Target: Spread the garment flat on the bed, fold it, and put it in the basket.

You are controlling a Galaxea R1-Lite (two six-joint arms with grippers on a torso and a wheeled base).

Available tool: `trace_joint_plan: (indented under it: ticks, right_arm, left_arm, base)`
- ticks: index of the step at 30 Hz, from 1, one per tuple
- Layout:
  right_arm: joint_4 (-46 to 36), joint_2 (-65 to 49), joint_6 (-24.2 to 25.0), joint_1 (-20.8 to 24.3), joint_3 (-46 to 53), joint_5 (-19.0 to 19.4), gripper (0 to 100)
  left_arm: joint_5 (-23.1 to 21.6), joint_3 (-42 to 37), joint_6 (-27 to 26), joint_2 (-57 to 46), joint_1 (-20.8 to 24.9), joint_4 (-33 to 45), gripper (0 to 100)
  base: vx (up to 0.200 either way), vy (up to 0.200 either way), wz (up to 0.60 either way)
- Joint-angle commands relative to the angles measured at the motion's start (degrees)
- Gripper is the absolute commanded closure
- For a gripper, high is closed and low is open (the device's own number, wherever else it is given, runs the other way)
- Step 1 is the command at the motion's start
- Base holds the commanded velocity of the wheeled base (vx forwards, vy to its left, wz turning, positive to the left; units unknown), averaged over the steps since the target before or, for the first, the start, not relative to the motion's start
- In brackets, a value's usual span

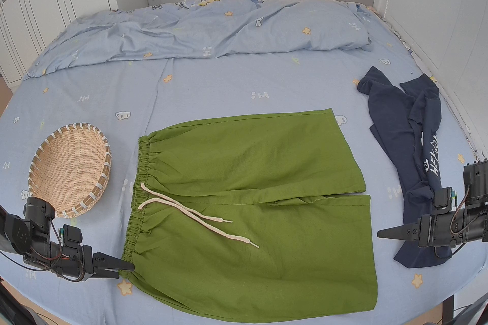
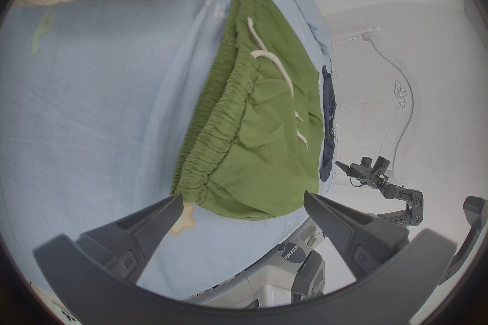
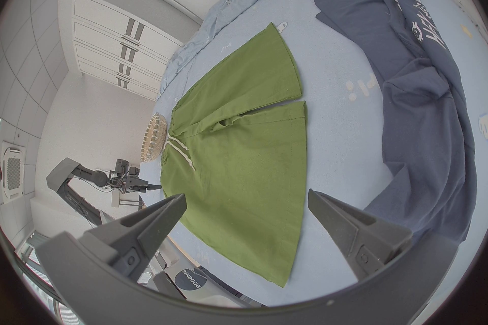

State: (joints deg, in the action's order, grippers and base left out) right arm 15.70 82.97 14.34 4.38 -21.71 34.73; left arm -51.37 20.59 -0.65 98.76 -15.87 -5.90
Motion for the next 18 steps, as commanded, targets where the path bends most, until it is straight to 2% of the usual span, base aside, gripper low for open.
trace_joint_plan:
  ticks: [1,18]
  right_arm:
    - [0.4,0.0,0.0,0.1,0.5,0.2,0]
    - [0.6,0.2,0.0,0.1,0.9,0.2,0]
  left_arm:
    - [0.3,0.2,-0.1,3.5,-0.2,0.0,0]
    - [0.6,0.9,-1.2,4.7,-0.3,-0.3,0]
  base:
    - [0.0,0.0,0.0]
    - [0.0,0.0,0.0]
